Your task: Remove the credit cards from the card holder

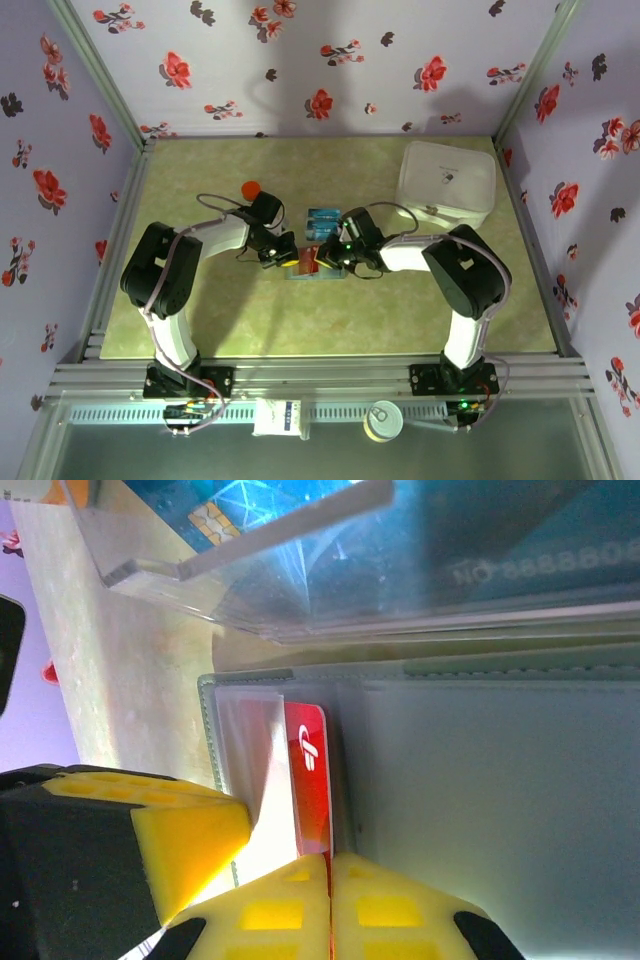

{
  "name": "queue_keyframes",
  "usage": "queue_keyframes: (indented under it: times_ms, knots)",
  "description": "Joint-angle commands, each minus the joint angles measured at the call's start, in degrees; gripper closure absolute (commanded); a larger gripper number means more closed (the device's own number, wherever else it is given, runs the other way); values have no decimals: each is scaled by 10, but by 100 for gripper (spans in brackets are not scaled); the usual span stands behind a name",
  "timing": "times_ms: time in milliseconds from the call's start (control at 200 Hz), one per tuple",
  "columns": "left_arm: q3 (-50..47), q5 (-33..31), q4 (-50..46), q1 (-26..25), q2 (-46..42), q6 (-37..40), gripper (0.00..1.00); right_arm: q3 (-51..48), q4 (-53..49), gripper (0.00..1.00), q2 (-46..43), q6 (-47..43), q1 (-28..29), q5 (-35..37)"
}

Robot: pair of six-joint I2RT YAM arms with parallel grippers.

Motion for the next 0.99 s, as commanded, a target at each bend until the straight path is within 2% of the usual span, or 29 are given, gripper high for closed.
queue_keyframes:
  times_ms: [0, 415, 810, 990]
  knots:
    - [10, -6, -28, -2, 19, 12, 100, -17, -29, 92, -18, -13, -7, 18]
    - [4, -1, -22, -3, 17, 9, 100, 2, -157, 92, -70, -78, -8, 77]
    - [-3, 0, -14, -4, 11, 5, 100, 63, -258, 92, -74, -125, 9, 123]
    - [-3, 4, -11, -4, 12, 5, 100, 78, -274, 92, -74, -127, 20, 150]
